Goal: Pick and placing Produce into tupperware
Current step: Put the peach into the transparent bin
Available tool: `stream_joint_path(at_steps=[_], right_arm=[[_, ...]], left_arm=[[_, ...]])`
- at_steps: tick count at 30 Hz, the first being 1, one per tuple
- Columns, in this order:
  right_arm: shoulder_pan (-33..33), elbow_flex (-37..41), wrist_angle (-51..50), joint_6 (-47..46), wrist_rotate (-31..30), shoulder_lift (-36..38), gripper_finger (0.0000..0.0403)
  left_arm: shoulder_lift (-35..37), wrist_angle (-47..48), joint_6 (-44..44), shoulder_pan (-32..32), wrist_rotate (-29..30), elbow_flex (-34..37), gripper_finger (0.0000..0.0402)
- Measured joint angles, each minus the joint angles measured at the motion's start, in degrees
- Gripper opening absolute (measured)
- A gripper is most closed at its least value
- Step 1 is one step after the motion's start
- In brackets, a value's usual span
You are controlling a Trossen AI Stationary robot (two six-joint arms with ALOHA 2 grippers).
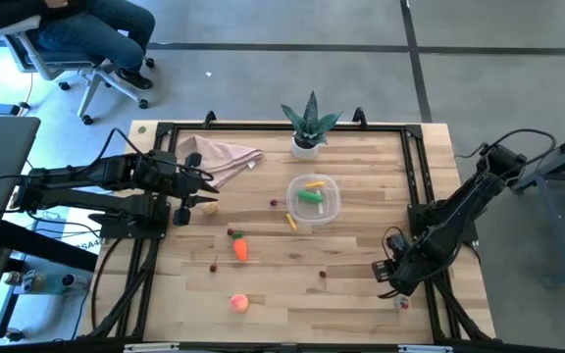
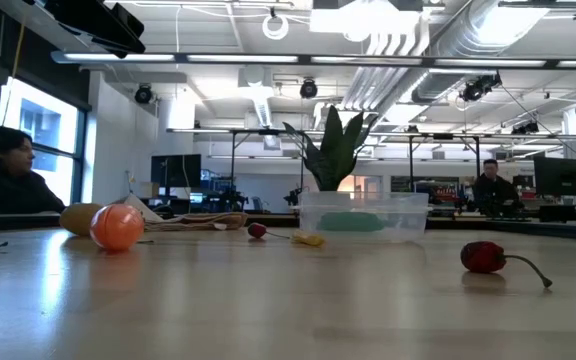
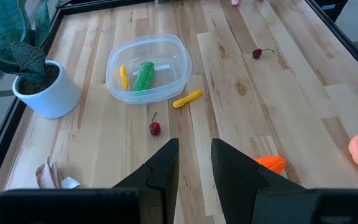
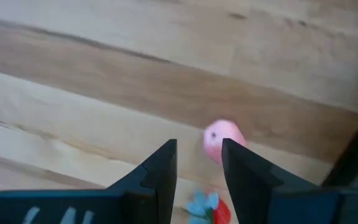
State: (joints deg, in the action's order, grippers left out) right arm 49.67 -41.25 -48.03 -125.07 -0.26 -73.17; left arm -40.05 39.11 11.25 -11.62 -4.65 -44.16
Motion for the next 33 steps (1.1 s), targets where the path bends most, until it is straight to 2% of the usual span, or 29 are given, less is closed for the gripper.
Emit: stream_joint_path(at_steps=[4,13,33], right_arm=[[0.0,0.0,0.52,-0.89,1.04,-0.02,0.0132],[0.0,0.0,0.24,-0.87,5.23,-3.92,0.0203],[-0.02,-0.02,5.26,-0.88,7.38,-11.71,0.0209]], left_arm=[[0.0,0.02,0.02,0.0,0.0,0.0,0.0083],[0.02,0.0,0.0,0.02,0.0,0.0,0.0083],[0.0,0.02,0.02,0.0,0.0,0.0,0.0083]])
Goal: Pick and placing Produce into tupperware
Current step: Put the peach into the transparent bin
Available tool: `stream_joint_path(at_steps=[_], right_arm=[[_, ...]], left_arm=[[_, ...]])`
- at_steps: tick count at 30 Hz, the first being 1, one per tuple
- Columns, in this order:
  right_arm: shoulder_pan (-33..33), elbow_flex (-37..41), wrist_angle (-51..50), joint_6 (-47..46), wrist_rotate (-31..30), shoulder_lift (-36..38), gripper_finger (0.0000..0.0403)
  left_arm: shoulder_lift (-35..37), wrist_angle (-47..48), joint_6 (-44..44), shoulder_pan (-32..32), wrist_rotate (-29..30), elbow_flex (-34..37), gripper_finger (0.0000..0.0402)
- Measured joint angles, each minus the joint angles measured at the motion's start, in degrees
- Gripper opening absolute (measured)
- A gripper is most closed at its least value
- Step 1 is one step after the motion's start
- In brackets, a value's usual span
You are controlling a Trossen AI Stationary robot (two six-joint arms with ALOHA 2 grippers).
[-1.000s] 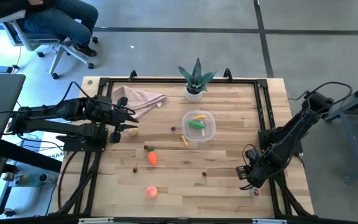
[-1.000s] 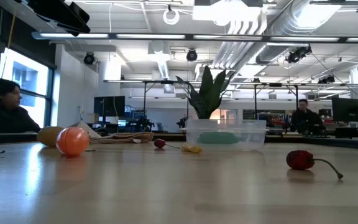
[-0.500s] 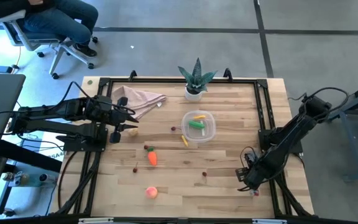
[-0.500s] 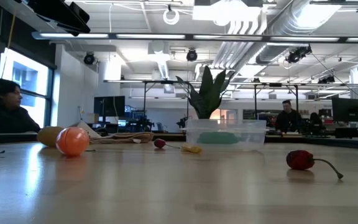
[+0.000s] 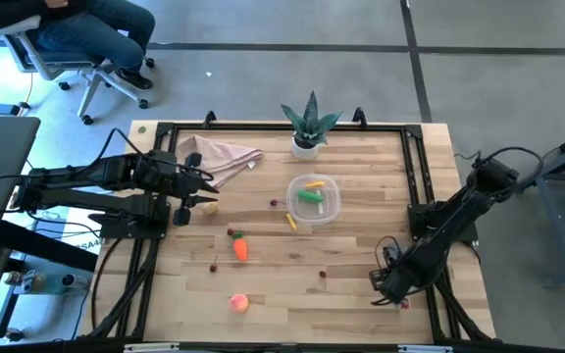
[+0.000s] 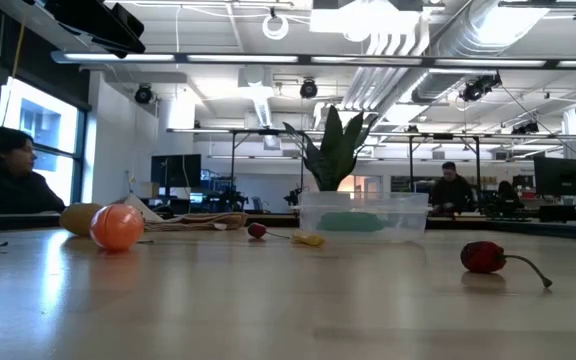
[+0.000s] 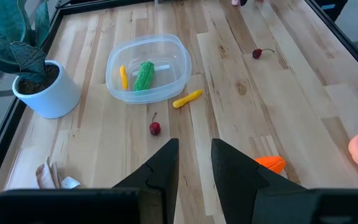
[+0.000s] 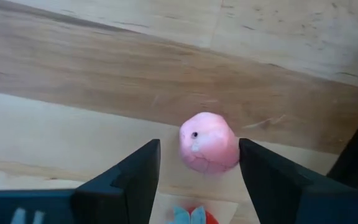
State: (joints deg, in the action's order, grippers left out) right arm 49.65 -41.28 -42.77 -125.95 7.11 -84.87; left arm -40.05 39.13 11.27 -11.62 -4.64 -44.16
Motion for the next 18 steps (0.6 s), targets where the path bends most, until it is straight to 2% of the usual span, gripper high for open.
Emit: stream_joint_path(at_steps=[13,18], right_arm=[[0.02,-0.07,0.1,0.2,-0.03,-2.09,0.0208],[0.02,-0.07,-0.01,-0.09,-0.5,-2.09,0.0194]], left_arm=[[0.02,-0.02,-0.02,0.02,0.0,0.0,0.0083],[0.01,-0.01,-0.02,0.0,-0.01,0.0,0.0083]])
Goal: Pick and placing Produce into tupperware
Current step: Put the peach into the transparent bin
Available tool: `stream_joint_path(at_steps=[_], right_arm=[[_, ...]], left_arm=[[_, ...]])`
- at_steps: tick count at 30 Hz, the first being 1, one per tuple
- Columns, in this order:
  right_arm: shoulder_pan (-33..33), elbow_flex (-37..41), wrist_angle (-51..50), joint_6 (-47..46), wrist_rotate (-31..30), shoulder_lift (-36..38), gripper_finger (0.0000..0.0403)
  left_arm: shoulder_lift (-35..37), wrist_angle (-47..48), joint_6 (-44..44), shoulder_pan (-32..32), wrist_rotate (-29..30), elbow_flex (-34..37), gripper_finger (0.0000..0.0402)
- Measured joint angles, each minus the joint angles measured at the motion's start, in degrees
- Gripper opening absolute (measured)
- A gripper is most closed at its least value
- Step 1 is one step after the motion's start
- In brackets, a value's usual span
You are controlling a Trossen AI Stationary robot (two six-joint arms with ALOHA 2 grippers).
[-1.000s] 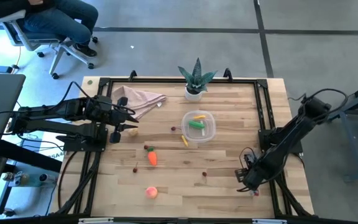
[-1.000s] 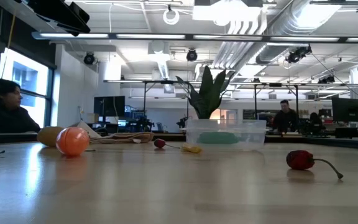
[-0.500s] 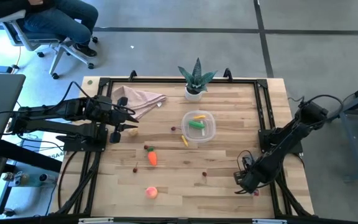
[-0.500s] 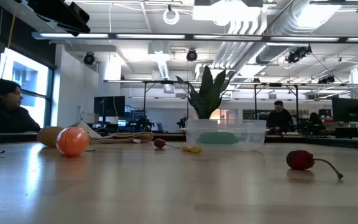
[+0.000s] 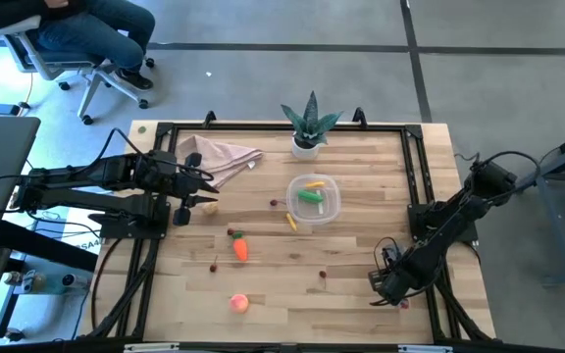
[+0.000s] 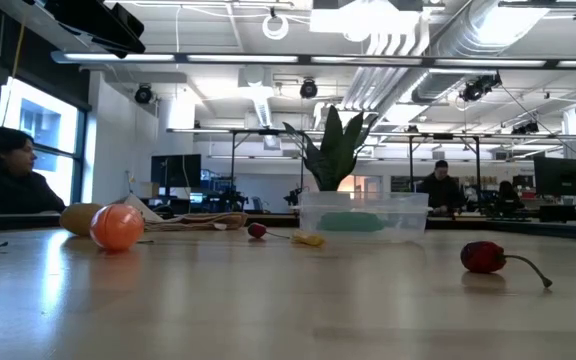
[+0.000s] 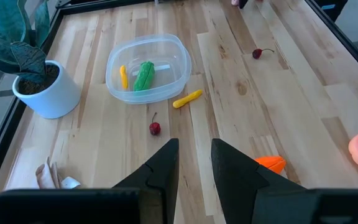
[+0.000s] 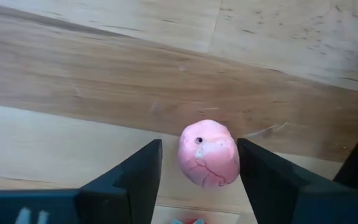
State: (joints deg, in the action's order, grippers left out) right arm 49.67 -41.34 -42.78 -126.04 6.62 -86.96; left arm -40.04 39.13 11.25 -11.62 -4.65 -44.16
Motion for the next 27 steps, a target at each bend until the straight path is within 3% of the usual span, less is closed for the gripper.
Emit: stream_joint_path(at_steps=[10,27], right_arm=[[0.0,0.0,0.24,0.03,-0.9,-0.04,0.0151],[0.0,0.0,-0.18,0.08,-1.98,-0.04,0.0128]], left_arm=[[0.01,-0.01,0.02,0.01,0.01,0.0,0.0083],[0.01,0.0,0.0,0.01,-0.01,0.0,0.0083]])
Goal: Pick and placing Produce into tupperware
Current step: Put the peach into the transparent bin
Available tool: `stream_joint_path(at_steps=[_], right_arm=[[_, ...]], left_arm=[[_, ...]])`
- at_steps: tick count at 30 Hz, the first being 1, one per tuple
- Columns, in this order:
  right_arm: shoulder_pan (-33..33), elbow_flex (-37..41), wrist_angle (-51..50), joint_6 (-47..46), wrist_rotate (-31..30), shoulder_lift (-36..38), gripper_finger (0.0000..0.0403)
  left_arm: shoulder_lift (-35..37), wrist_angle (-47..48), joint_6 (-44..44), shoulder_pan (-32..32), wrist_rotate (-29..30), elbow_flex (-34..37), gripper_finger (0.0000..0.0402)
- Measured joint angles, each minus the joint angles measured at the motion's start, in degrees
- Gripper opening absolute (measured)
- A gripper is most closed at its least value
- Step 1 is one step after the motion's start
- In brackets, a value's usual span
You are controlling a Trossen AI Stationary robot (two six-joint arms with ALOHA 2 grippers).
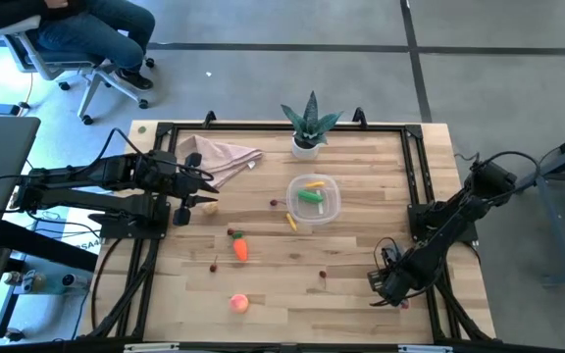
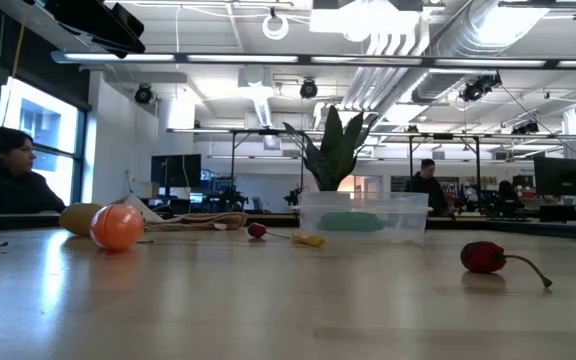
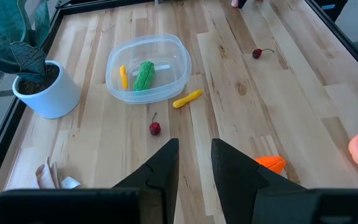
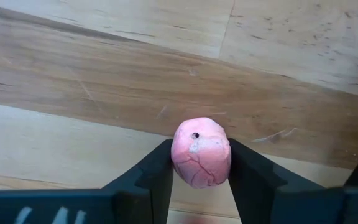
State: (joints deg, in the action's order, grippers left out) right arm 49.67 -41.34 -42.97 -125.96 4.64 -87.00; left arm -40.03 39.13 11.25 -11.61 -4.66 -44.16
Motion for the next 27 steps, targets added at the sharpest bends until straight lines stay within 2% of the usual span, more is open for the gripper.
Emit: stream_joint_path(at_steps=[8,15,19,23,27], right_arm=[[-0.05,-1.1,-0.68,2.23,-1.83,-0.09,0.0128],[-1.74,-9.01,-3.1,10.16,-13.92,-0.04,0.0128],[-5.11,-16.18,-7.49,20.33,-22.86,-0.02,0.0128],[-9.97,-24.85,-11.01,35.03,-31.57,0.0,0.0128],[-16.83,-33.14,-13.43,51.13,-35.91,0.02,0.0128]], left_arm=[[-0.02,-0.01,0.02,-0.01,0.02,0.0,0.0083],[0.0,-0.01,0.0,-0.01,0.02,0.0,0.0083],[0.0,0.0,0.01,0.0,0.01,0.0,0.0083],[0.0,-0.01,0.0,-0.01,0.01,0.0,0.0083],[0.0,-0.01,0.0,-0.01,0.0,0.0,0.0083]])
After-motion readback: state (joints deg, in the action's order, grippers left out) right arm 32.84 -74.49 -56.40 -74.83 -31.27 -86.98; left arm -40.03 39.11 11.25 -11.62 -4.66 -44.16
